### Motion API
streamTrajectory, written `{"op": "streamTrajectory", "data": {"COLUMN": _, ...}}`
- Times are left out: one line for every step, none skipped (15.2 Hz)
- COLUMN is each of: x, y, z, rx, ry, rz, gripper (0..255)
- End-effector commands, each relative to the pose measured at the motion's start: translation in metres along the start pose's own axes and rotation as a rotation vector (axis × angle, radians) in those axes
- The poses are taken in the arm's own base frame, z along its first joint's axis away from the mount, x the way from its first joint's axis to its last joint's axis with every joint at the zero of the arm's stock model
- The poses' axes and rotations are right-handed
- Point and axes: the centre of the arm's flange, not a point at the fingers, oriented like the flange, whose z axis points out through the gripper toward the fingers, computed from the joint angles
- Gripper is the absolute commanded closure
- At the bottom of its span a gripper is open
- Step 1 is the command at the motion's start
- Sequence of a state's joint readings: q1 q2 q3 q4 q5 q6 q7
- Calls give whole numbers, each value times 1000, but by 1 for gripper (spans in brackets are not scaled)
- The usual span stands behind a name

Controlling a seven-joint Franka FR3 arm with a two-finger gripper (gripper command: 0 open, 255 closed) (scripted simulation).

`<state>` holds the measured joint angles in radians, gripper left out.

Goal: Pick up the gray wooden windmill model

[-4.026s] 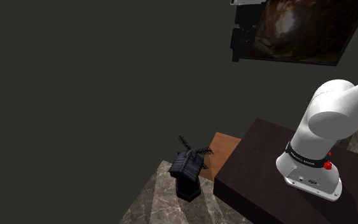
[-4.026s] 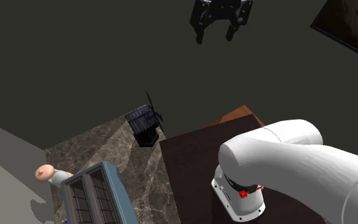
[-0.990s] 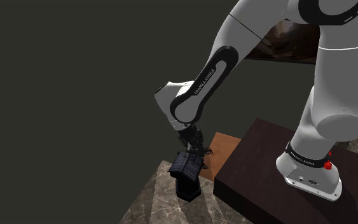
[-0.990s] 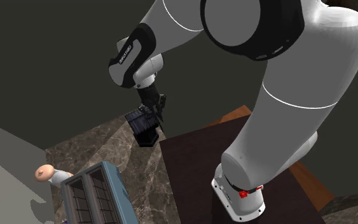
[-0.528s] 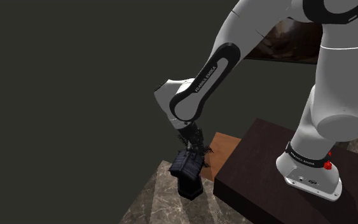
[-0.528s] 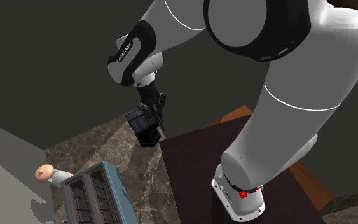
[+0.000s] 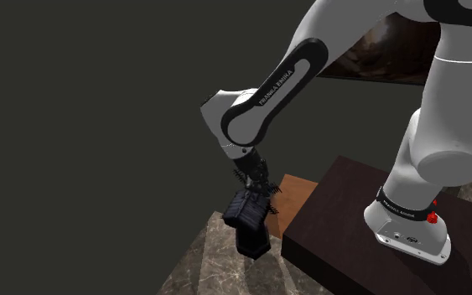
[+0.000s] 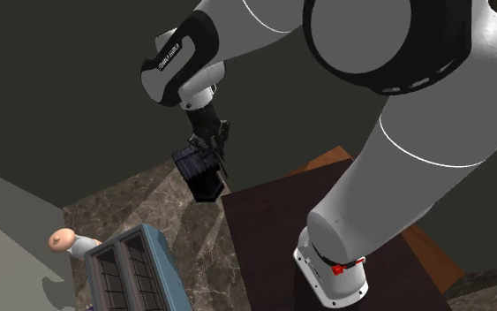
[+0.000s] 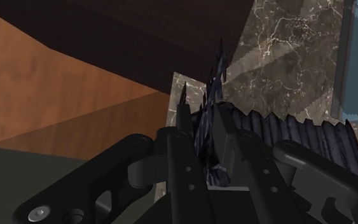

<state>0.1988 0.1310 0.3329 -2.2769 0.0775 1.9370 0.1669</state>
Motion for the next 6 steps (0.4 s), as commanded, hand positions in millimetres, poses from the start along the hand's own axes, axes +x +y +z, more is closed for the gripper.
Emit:
{"op": "streamTrajectory", "data": {"x": -5, "y": 0, "z": -11, "rx": 0, "ry": 1, "rz": 0, "gripper": 255}}
{"op": "streamTrajectory", "data": {"x": -7, "y": 0, "z": -16, "rx": 0, "ry": 1, "rz": 0, "gripper": 255}}
{"op": "streamTrajectory", "data": {"x": -9, "y": 0, "z": -20, "rx": 0, "ry": 1, "rz": 0, "gripper": 255}}
{"op": "streamTrajectory", "data": {"x": -12, "y": 0, "z": -25, "rx": 0, "ry": 1, "rz": 0, "gripper": 255}}
{"op": "streamTrajectory", "data": {"x": -12, "y": 0, "z": -26, "rx": 0, "ry": 1, "rz": 0, "gripper": 255}}
{"op": "streamTrajectory", "data": {"x": -12, "y": 0, "z": -26, "rx": 0, "ry": 1, "rz": 0, "gripper": 255}}
